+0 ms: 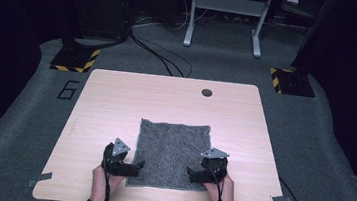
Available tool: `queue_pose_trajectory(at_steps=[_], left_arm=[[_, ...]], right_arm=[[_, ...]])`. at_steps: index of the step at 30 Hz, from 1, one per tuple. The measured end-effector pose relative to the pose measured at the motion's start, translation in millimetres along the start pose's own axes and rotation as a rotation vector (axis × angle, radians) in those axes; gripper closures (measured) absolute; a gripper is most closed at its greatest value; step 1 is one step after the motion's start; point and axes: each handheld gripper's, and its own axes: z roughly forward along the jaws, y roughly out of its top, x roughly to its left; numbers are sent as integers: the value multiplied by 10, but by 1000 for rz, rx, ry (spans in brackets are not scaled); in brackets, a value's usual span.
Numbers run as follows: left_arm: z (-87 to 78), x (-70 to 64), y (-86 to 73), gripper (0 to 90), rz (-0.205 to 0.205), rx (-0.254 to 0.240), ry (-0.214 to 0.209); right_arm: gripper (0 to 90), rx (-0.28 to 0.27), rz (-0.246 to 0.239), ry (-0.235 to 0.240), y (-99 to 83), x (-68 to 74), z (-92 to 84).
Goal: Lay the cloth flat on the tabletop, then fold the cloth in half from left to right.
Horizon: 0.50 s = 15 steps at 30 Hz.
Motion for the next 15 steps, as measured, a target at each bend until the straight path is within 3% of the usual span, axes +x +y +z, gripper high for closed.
queue_pose_trajectory(at_steps=[1, 2, 4, 15], left_arm=[[-9, 56, 40, 83, -6, -5, 5], [-15, 100, 74, 84, -7, -2, 6], [9, 188, 135, 83, -22, -9, 14], [266, 535, 424, 79, -107, 3, -21]], right_arm=[[16, -4, 11, 9, 17, 22, -16], [16, -15, -12, 14, 44, 41, -32], [20, -20, -14, 32, 90, 123, -52], [34, -45, -103, 134, 288, 621, -13]])
